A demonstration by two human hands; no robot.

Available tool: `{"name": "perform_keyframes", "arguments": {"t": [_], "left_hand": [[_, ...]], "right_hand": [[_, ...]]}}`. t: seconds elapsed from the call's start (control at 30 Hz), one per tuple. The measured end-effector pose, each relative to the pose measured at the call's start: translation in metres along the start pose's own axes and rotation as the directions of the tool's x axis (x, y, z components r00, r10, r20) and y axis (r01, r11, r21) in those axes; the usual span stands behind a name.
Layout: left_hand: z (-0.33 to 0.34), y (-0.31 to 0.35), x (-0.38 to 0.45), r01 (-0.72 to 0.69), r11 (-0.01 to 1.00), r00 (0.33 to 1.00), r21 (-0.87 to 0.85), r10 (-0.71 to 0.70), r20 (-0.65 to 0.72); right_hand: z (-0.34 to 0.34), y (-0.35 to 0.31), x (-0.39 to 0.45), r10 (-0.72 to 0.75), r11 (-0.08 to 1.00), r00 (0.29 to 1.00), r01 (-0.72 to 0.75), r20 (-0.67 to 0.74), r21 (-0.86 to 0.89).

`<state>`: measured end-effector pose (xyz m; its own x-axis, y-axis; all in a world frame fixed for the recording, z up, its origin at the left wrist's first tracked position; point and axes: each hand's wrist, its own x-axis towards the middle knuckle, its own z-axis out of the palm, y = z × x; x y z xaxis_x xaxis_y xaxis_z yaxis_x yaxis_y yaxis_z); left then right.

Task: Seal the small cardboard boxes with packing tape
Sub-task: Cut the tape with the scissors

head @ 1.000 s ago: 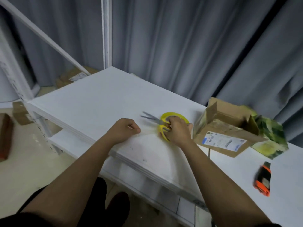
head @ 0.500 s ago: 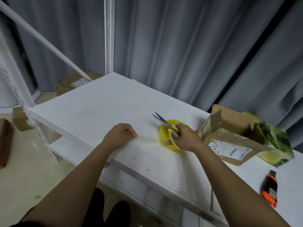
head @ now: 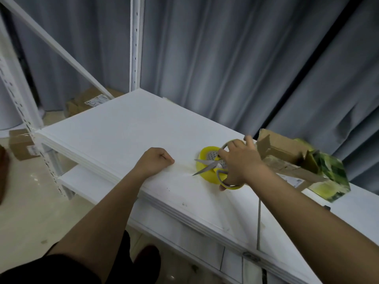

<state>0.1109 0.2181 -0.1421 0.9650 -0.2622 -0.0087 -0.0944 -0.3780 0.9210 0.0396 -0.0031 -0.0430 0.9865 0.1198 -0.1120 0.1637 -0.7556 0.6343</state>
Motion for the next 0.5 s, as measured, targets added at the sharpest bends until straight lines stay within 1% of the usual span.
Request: {"name": "perform_keyframes", "arguments": {"t": [0.07,0.2,0.27,0.37,0.5], "left_hand": [[0.001,0.001,-0.001,-0.011,1.000,1.000,0.026,0.011,-0.003],[0.000,0.002,-0.001,-0.020,0.994,1.000,0.109,0.019,0.014],[-0.001,0.002,0.000,-0.026,0.990,0.999,0.135,0.022,0.031],[-0.002,0.002,-0.001,-0.037,0.984,0.999,0.176,0.030,0.043],[0.000,0.002,-0.001,-0.029,0.972,0.999,0.235,0.017,0.050]], "right_hand": [[-0.006,-0.009,0.007,-0.008,1.000,1.000,0.008,0.011,-0.027],[-0.014,-0.026,0.023,-0.011,0.990,0.995,0.025,0.101,-0.140],[-0.015,-0.029,0.028,-0.011,0.985,0.991,0.034,0.131,-0.169],[-0.012,-0.026,0.033,-0.032,0.985,0.992,0.051,0.122,-0.162],[-0.002,-0.023,0.036,-0.122,0.968,0.992,0.125,0.028,-0.219]]}}
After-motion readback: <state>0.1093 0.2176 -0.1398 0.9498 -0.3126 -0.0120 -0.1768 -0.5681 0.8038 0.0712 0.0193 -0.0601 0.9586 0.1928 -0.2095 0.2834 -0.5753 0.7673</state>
